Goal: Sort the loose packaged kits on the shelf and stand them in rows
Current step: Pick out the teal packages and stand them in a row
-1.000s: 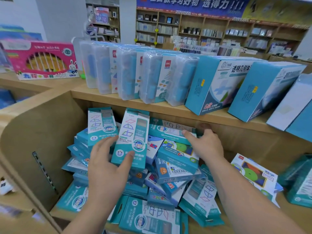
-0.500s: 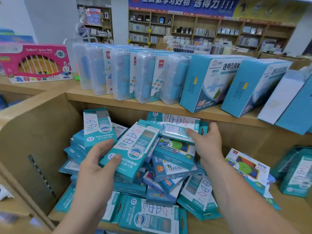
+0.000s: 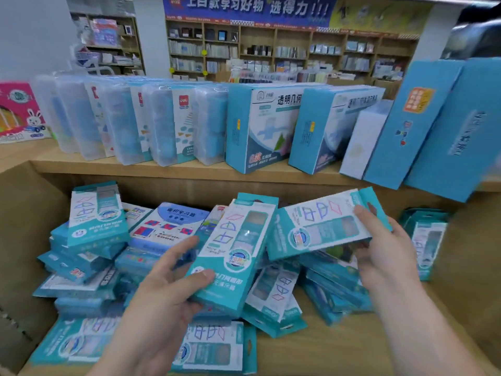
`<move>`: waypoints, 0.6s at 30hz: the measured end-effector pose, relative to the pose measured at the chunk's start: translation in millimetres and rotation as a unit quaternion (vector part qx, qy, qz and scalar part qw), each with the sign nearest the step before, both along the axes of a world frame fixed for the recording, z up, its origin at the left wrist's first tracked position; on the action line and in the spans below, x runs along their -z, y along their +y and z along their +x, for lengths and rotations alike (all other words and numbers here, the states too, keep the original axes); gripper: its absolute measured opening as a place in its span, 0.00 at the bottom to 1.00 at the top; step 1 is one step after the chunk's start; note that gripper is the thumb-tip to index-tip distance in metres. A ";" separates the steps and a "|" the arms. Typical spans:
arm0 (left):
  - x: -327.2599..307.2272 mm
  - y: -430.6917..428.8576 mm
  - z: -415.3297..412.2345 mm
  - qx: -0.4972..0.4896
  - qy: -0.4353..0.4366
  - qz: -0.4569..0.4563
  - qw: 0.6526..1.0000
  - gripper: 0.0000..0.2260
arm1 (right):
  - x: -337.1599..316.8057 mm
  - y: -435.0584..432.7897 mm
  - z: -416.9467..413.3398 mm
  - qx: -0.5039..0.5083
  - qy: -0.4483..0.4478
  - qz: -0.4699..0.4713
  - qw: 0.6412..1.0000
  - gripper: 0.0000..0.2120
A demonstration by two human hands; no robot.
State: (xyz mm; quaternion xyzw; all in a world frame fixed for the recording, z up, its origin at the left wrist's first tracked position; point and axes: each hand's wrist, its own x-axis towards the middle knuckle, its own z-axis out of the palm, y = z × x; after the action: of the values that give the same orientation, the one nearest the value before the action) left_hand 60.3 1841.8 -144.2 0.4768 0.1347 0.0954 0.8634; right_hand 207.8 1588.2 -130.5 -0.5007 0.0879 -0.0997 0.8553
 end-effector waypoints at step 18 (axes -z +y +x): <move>20.7 -263.7 67.1 0.197 0.077 0.015 0.977 0.36 | 56.8 -240.7 20.7 -0.043 0.037 -0.145 0.988 0.08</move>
State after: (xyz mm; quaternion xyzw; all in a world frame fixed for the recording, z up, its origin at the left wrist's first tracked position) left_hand 127.4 1578.1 -164.9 0.5130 0.1026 -0.1112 0.8449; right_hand 228.5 1347.5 -187.3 -0.6260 0.0823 -0.0561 0.7734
